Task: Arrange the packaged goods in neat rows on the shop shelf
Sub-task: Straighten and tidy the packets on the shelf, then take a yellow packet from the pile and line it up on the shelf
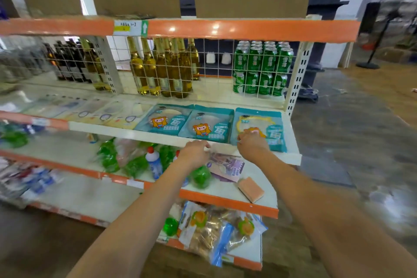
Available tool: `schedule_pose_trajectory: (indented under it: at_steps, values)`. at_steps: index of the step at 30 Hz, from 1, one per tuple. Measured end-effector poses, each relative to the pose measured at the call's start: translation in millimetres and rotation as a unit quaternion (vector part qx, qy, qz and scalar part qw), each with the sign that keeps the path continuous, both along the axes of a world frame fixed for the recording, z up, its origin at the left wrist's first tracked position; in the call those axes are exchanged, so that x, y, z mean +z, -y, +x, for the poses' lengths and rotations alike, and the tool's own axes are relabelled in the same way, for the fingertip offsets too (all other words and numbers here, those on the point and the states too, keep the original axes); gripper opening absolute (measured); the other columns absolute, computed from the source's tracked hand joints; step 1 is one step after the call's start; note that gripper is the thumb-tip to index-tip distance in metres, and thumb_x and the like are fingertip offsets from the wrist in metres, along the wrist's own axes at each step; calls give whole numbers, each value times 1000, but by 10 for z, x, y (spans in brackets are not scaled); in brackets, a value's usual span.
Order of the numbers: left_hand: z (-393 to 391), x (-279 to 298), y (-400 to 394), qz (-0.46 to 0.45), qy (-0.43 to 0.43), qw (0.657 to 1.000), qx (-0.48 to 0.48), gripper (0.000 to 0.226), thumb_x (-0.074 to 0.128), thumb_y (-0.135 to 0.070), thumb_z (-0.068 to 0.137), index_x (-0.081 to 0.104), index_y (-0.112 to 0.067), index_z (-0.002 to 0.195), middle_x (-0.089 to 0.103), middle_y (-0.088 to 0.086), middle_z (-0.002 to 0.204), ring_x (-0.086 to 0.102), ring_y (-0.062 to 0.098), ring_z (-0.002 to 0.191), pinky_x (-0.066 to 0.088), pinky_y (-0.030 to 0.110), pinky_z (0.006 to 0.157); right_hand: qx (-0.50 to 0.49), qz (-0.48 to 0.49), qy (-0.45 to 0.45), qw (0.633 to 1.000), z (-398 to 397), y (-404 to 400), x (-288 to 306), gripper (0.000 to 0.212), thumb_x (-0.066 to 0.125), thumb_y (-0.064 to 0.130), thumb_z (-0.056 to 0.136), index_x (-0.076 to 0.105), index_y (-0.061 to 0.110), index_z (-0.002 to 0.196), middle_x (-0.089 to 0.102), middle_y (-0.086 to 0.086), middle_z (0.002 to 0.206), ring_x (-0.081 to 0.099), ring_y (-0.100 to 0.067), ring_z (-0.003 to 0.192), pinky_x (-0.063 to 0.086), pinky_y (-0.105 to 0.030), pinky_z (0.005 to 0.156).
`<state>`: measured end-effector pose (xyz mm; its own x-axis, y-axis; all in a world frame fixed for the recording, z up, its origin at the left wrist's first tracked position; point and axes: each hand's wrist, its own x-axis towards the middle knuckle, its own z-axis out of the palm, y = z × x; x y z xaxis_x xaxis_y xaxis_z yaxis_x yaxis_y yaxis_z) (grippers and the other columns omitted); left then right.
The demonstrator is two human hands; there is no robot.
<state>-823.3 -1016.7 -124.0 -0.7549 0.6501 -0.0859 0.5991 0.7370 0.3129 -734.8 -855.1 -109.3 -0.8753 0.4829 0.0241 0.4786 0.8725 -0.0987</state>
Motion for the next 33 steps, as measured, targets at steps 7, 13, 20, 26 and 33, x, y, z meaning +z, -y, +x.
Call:
schedule_pose_trajectory:
  at_steps: [7, 13, 20, 26, 33]
  values:
    - [153, -122, 703, -12, 15, 997, 75, 35, 48, -25, 95, 55, -13, 127, 56, 10, 129, 54, 30, 116, 47, 36, 92, 135, 12, 14, 991, -179, 621, -228, 35, 35, 26, 100, 50, 11, 127, 52, -12, 130, 46, -29, 121, 40, -39, 95]
    - [156, -107, 1343, -8, 7, 986, 164, 33, 47, -27, 96, 56, -11, 123, 58, 16, 125, 53, 32, 114, 45, 37, 93, 222, 4, 16, 975, -388, 1253, -248, 34, 37, 23, 98, 49, 12, 128, 48, -12, 131, 45, -30, 121, 40, -39, 96]
    - [92, -2, 2033, 0, -24, 973, 231, 42, 48, -31, 94, 51, -13, 131, 56, 15, 129, 50, 33, 119, 42, 40, 98, 311, 14, -26, 950, -654, 2058, -79, 36, 40, 25, 98, 45, 11, 130, 47, -11, 134, 43, -29, 124, 39, -39, 98]
    - [52, 72, 2835, -13, -8, 959, 283, 39, 44, -32, 98, 49, -20, 134, 48, 12, 136, 46, 32, 123, 41, 41, 100, 355, 29, 2, 934, -870, 2823, -17, 39, 39, 27, 98, 44, 11, 133, 48, -11, 134, 45, -30, 122, 40, -39, 94]
    - [-36, 101, 3843, -46, 11, 941, 335, 37, 39, -35, 99, 48, -24, 134, 55, 9, 131, 52, 27, 118, 41, 38, 95, 396, 20, 4, 918, -1149, 3799, -177, 32, 34, 25, 98, 54, 12, 119, 58, -14, 122, 55, -31, 111, 44, -39, 89]
